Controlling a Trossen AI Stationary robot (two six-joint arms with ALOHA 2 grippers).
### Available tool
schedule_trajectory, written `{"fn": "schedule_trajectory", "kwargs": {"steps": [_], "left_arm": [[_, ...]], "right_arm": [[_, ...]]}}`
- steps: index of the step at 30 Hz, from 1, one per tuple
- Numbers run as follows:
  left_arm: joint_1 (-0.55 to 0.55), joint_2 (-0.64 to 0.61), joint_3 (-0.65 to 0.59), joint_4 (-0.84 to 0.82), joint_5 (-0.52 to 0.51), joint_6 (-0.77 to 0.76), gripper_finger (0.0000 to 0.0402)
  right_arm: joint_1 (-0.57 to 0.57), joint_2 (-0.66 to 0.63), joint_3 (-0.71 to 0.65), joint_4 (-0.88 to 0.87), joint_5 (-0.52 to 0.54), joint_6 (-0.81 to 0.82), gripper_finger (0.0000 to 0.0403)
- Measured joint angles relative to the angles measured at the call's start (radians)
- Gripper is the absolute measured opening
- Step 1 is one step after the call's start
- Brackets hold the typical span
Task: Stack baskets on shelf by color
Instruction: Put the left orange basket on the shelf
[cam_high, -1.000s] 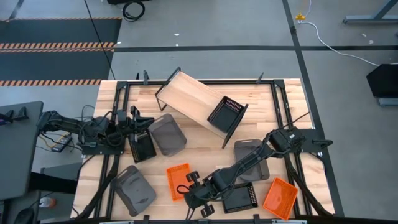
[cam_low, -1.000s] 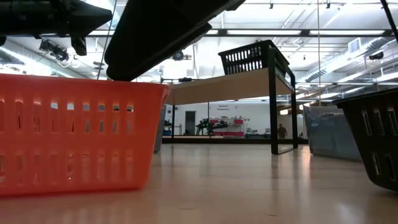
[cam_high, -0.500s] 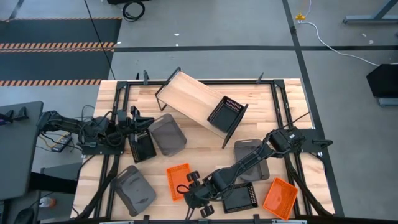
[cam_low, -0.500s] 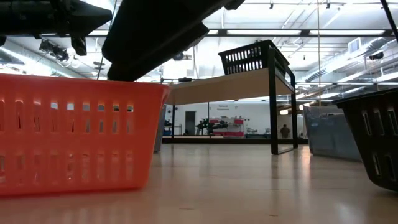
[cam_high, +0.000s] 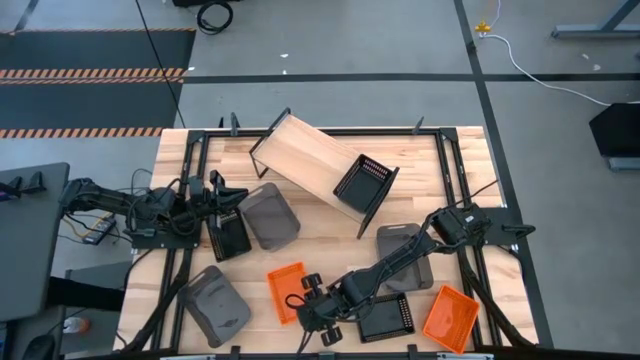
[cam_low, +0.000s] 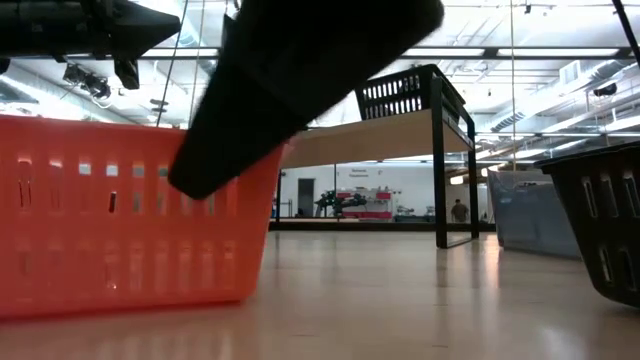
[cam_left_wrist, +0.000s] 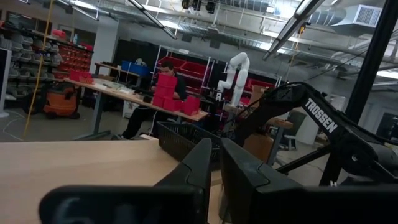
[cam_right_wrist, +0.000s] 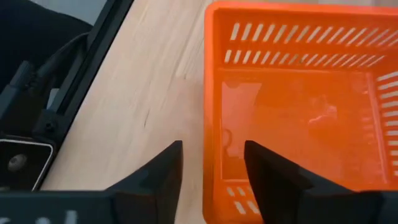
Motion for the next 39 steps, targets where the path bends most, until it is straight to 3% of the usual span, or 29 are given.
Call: {"fn": "schedule_trajectory", "kwargs": {"steps": [8, 14, 18, 25, 32, 39], "left_arm": [[0.000, 0.000, 0.000, 0.000, 0.000, 0.001, 0.0039], [0.000, 0.000, 0.000, 0.000, 0.000, 0.001, 0.0040], [0.000, 0.000, 0.000, 0.000, 0.000, 0.001, 0.0040], [0.000, 0.000, 0.000, 0.000, 0.000, 0.000, 0.0039], [0.001, -0.001, 0.000, 0.001, 0.000, 0.000, 0.0040], [0.001, 0.000, 0.000, 0.007, 0.000, 0.000, 0.0041]], "right_arm": [[0.000, -0.001, 0.000, -0.002, -0.006, -0.059, 0.0019], [0.000, -0.001, 0.062, -0.049, -0.028, -0.086, 0.0023], [0.000, -0.001, 0.202, -0.189, -0.025, -0.111, 0.0013], [-0.017, -0.008, 0.521, -0.484, 0.174, -0.177, 0.0016], [-0.125, -0.205, 0.451, -0.548, 0.422, -0.145, 0.0015], [-0.325, -0.298, 0.452, -0.597, 0.403, -0.069, 0.0017]]}}
